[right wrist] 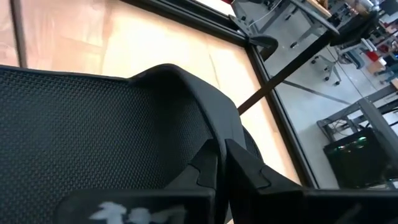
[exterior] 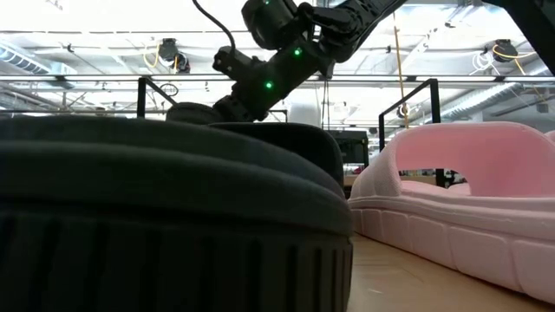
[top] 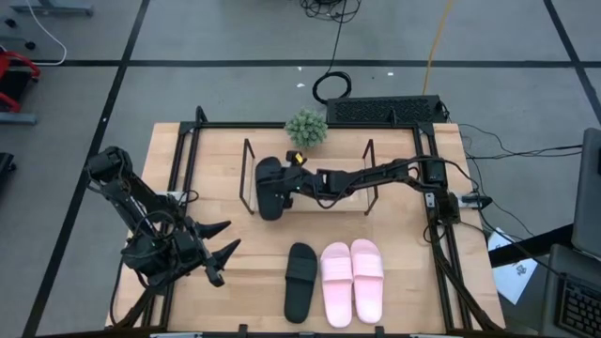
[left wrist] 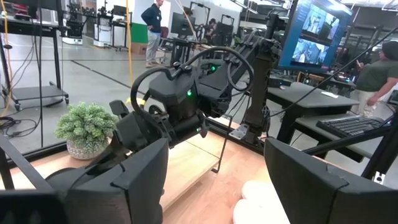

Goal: Pick and place slides into the shelf
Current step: Put the left black slides on the shelf

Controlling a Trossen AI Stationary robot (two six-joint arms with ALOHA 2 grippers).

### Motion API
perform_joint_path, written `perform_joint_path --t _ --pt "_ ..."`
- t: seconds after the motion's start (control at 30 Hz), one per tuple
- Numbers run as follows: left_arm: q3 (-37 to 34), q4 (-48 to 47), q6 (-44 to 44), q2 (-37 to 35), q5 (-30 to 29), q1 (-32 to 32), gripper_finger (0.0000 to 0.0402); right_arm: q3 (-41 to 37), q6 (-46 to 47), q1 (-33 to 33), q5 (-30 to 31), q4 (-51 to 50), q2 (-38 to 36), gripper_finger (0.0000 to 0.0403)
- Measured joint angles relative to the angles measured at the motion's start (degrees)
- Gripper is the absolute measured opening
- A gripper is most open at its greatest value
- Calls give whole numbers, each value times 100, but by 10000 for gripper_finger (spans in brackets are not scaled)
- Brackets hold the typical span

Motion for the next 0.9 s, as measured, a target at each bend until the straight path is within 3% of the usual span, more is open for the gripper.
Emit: perform_joint_path --t 0.37,0.9 --pt "0 0 -33 0 5 -253 267 16 15 40 151 742 543 4" --pt "0 -4 -30 0 3 -328 266 2 -230 144 631 1175 553 4"
